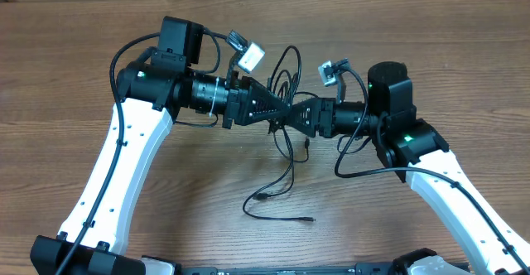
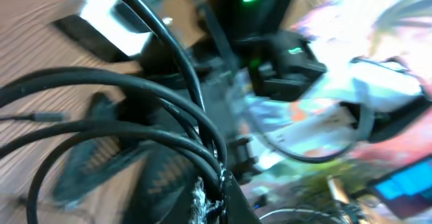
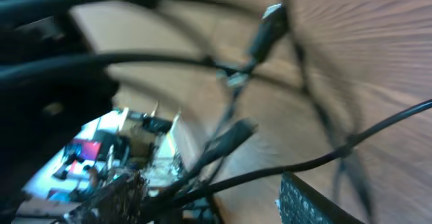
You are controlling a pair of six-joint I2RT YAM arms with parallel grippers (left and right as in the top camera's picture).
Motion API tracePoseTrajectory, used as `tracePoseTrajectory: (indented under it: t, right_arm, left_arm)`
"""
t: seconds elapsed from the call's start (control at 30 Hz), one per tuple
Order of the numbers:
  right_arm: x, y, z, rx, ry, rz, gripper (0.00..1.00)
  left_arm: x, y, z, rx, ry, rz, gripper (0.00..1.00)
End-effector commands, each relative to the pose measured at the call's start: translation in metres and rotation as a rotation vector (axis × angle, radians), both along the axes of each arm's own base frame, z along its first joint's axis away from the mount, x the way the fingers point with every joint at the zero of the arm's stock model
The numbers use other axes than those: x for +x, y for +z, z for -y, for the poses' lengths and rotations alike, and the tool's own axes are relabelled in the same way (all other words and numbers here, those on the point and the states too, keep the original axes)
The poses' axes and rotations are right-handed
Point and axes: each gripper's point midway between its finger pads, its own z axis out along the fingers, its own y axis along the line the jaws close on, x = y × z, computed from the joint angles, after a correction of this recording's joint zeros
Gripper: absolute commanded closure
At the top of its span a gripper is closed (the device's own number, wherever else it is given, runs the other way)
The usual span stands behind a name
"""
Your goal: Untangle cables
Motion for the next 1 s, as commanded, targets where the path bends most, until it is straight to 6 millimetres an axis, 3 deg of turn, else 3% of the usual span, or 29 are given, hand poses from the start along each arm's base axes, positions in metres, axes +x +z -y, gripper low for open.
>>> tracePoseTrajectory:
  t: [0.0,0.33,0.73,0.87,0.97]
  right_arm:
    - [-0.008,0.004,-0.003,0.021,0.042,-0.003,0.34]
    - [-0.035,0.017,-0.01,0.089,0.214,0.053,0.31]
    - [-0.046,-0.006,-0.005,0.019,0.243,0.063,0.31]
    - [-0.058,0.001,-0.005,0.063,0.324,0.123,0.31]
    - [-0.055,-0.002,-0.005,0.046,0.31,0.139,0.29]
  left_arm:
    - [0.013,-0.028,-0.006,0.162,0.072,0.028,0.96]
    - [0.02,-0.048,-0.011,0.247,0.105,0.001,0.96]
    - [0.023,-0.05,-0.013,0.263,0.117,0.013,0.96]
    - [0.025,-0.054,-0.016,0.291,0.132,0.01,0.96]
    - [0.023,-0.055,-0.015,0.291,0.129,-0.001,0.96]
